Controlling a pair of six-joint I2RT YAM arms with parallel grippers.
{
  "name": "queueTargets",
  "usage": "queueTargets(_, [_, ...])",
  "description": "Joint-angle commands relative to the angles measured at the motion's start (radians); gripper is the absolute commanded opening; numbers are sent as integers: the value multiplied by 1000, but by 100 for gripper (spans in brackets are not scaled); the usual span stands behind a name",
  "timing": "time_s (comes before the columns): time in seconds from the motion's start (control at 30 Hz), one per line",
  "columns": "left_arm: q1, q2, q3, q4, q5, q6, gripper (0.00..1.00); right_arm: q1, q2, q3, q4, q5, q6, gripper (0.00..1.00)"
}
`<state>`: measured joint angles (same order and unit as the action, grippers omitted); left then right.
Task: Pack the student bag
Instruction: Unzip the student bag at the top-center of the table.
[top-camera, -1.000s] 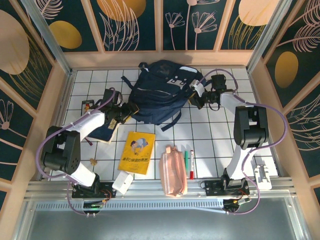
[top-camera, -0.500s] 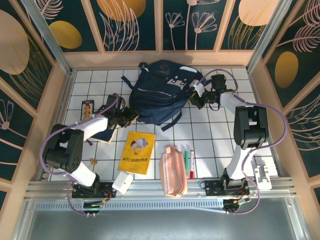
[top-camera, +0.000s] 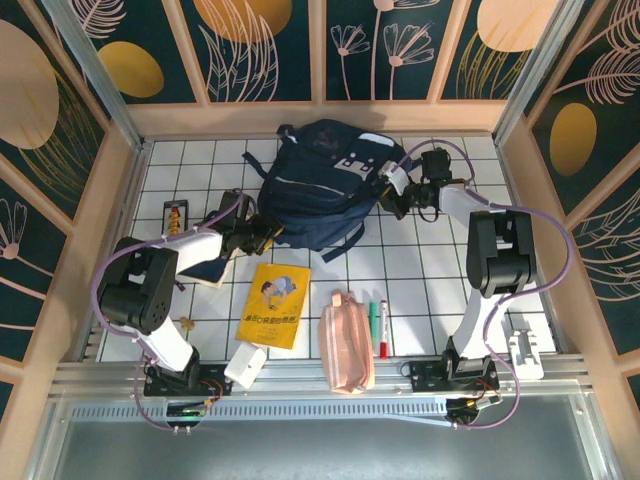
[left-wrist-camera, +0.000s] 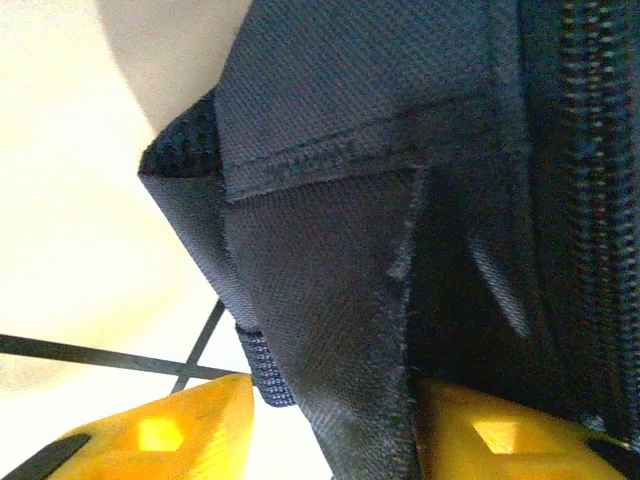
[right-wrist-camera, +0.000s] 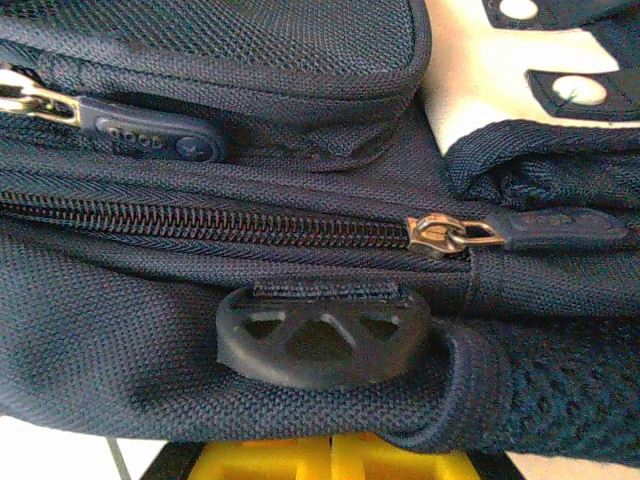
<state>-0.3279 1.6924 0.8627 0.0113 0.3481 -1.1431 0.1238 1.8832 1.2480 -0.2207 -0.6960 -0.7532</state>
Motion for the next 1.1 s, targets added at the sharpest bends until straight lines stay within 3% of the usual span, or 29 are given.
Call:
queueTargets(0.0, [-8, 42, 64, -202, -55, -243, 45, 14, 3, 4, 36, -31, -20, 0])
queueTargets(0.07, [-8, 59, 84, -268, -65, -261, 32, 15, 2, 4, 36, -28, -20, 0])
queueTargets(0.17, [-11, 65, 104, -349, -111, -267, 0, 16, 3, 8, 34, -25, -18, 0])
queueTargets(0.3, [-23, 53, 159, -358, -115, -311, 0, 48, -9, -3, 23, 12, -39, 0])
queueTargets(0.43, [-49, 28, 176, -215, -49, -414, 0, 75, -28, -35, 27, 25, -68, 0])
queueTargets(0.63, [-57, -83, 183, -15, -98, -534, 0, 10, -17, -61, 33, 32, -58, 3])
queueTargets(0.87, [-59, -57, 286, 65, -114, -567, 0, -2, -15, -82, 29, 41, -76, 12])
queueTargets(0.97, [-59, -66, 294, 80, -136, -573, 0, -5, -9, -87, 30, 36, -87, 0])
queueTargets(1.07, [-60, -71, 299, 87, -152, -586, 0, -7, -6, -91, 16, 26, -115, 0])
